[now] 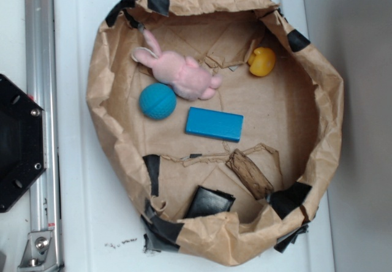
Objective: Grab the blue block.
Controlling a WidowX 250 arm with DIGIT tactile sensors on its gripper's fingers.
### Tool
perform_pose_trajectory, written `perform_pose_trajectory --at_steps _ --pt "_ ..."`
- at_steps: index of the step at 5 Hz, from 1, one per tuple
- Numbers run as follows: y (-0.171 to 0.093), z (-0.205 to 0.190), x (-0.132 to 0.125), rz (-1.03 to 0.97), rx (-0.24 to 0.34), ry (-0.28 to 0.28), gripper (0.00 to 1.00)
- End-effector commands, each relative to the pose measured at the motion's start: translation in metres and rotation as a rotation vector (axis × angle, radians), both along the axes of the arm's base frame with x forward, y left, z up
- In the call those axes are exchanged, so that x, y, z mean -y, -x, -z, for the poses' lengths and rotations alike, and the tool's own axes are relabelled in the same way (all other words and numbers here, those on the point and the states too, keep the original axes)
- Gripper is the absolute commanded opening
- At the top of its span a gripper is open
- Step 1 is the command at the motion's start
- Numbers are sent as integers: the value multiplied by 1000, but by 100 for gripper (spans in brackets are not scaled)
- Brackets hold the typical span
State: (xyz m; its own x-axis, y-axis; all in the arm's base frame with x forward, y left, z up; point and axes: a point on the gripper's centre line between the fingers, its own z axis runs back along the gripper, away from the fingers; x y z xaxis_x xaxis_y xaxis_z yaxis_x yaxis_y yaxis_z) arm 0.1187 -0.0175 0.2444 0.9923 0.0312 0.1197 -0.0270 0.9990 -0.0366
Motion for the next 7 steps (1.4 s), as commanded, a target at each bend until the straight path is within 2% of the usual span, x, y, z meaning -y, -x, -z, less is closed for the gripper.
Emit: perform_pose_trajectory --at_steps 1,2,3,4,5,6,7 --pt "0 0 0 0 0 0 100" --pt "-50 25 -3 179 -17 -1 100" --pt "-101 56 4 281 27 -4 100" --pt "-150 102 9 365 25 -31 100" --pt "-156 157 13 455 -83 18 100" --pt "-145 208 11 452 -123 3 100" --pt "-134 236 13 456 -178 -52 100"
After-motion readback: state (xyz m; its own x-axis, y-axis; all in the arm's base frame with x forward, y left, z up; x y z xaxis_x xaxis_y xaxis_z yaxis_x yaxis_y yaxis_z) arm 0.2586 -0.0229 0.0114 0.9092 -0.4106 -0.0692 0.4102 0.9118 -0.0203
